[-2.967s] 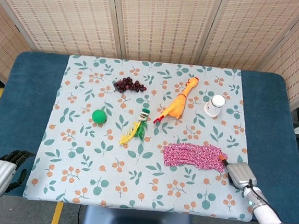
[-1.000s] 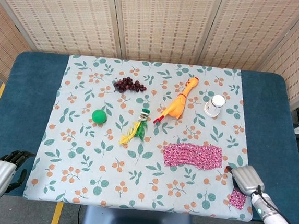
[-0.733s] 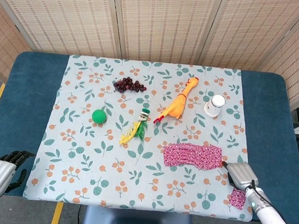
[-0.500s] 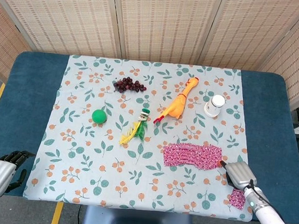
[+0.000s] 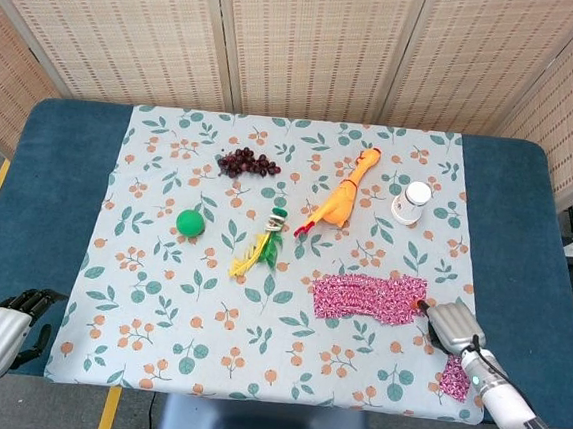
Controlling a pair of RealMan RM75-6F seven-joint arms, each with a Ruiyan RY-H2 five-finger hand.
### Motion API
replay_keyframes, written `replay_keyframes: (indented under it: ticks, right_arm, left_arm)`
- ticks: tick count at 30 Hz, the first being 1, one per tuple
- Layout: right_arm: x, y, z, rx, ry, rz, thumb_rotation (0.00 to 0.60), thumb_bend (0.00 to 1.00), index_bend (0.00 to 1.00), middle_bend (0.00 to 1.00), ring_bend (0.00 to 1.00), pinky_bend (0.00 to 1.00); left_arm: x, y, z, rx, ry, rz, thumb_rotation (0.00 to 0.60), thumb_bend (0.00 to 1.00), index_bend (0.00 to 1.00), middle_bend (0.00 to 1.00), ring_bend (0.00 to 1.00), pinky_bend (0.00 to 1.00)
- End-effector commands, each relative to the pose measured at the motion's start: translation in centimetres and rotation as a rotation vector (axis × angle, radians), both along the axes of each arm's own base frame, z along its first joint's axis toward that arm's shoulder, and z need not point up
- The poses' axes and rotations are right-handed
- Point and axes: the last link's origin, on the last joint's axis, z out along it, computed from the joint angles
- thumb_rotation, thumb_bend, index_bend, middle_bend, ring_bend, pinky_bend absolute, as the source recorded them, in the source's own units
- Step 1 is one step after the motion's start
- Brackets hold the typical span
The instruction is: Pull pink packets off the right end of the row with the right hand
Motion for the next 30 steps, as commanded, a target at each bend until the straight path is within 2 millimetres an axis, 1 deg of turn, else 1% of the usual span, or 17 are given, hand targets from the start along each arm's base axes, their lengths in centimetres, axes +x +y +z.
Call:
replay_keyframes:
  ticks: [1, 15, 30]
  right_arm:
    - [-0.1, -0.1, 0.0, -0.002, 0.009, -0.004, 0.6, 0.91, 0.22, 0.75, 0.86, 0.82]
    - [-1.9, -1.3, 1.0, -0.046, 0.066, -0.086, 0.6, 0.91, 0.21, 0.75, 0.86, 0.82]
    - [-3.2, -2.6, 2.0, -0.109, 0.105, -0.15, 0.6, 0.91, 0.2, 0.75, 0.86, 0.82]
  left_arm:
    - [0.0, 0.0, 0.0, 0.0, 0.0, -0.002, 0.6, 0.59, 0.24, 0.26, 0.25, 0.44]
    - [0.1, 0.0, -0.1, -0.001, 0.002, -0.003, 0.6, 0.6, 0.24, 0.26, 0.25, 0.44]
    - [0.1, -0.1, 0.0, -0.001, 0.002, -0.003, 0.6, 0.59, 0.24, 0.26, 0.25, 0.44]
